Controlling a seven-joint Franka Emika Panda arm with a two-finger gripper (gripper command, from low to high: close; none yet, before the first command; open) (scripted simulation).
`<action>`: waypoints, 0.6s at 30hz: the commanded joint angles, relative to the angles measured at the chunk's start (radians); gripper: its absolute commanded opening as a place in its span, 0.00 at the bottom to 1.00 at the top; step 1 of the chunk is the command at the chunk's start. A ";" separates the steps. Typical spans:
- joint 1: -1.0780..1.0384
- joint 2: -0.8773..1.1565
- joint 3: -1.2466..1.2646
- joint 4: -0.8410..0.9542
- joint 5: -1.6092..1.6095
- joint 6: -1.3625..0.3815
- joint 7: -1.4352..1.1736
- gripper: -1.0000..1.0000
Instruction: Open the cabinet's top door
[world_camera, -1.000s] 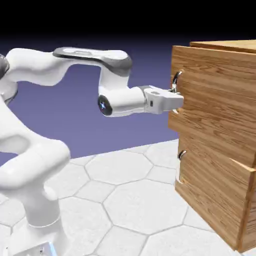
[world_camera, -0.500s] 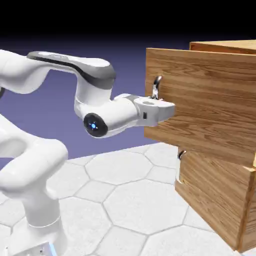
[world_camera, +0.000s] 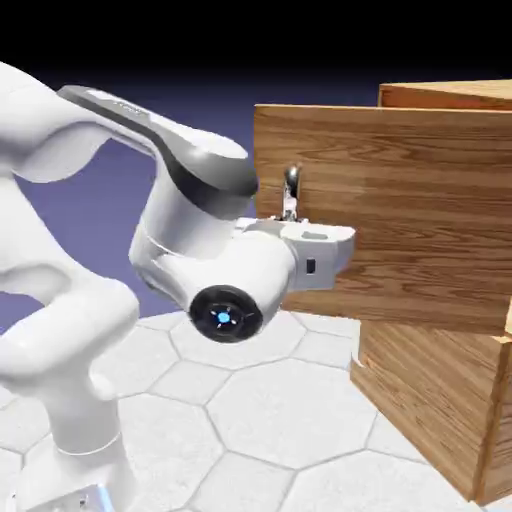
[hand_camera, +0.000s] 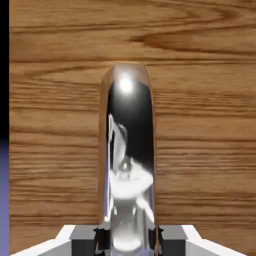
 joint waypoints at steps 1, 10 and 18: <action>0.003 0.036 -0.018 0.032 -0.025 -0.035 -0.013 0.00; 0.024 0.356 -0.131 0.351 -0.190 -0.340 -0.135 0.00; 0.009 0.607 -0.157 0.640 -0.270 -0.566 -0.234 0.00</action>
